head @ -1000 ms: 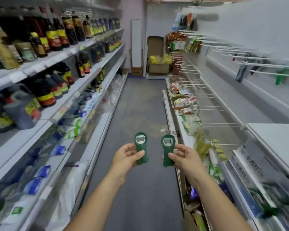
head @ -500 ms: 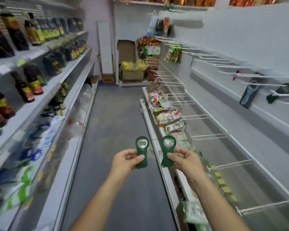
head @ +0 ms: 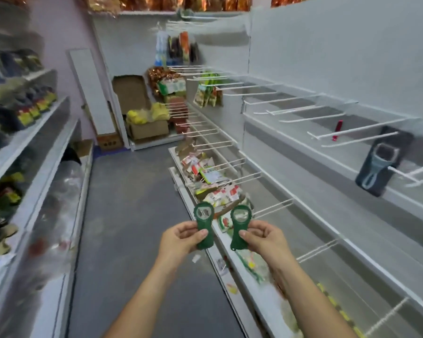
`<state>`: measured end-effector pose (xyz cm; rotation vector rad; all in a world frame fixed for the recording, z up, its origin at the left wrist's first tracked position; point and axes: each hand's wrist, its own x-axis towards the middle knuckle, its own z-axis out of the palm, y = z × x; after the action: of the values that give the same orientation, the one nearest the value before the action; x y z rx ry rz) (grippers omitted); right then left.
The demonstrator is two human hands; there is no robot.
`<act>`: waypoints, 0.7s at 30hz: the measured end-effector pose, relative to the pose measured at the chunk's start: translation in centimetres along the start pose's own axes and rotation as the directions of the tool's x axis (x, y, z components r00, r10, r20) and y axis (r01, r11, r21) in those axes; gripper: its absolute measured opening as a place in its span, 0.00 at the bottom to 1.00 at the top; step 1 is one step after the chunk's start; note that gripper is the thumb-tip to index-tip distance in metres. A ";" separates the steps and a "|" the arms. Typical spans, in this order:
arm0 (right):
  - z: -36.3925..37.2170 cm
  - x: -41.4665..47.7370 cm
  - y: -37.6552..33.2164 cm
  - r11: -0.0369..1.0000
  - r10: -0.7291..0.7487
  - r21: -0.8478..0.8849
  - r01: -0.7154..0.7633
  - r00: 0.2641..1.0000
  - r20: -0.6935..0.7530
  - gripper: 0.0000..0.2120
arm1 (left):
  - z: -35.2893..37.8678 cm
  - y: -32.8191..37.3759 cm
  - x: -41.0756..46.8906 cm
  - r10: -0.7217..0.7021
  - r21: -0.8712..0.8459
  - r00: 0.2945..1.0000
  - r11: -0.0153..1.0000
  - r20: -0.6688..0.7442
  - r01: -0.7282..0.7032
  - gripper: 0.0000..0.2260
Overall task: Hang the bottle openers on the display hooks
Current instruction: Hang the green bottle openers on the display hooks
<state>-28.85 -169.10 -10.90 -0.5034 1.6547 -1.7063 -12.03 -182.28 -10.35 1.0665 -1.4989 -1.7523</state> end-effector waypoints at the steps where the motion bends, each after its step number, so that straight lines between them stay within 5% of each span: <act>1: 0.1 1.7 -0.5 1.000 -0.002 0.002 0.002 1.000 -0.012 0.12 | 0.5 0.6 1.8 -0.001 -0.003 1.000 1.000 0.012 0.001 0.10; 11: -3.8 10.7 -2.4 1.000 -0.006 0.014 0.012 0.930 -0.367 0.10 | 8.3 2.7 18.0 -0.017 0.103 0.934 0.995 0.356 -0.021 0.13; 21: -7.2 4.2 -2.4 0.976 0.051 0.162 0.144 0.576 -0.816 0.08 | 20.8 2.7 19.2 -0.110 0.131 0.589 0.991 0.800 0.007 0.11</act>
<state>-37.29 -167.15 -10.15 0.4707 2.0145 -2.3191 -39.80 -188.48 -10.54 0.3040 -2.1205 -2.3953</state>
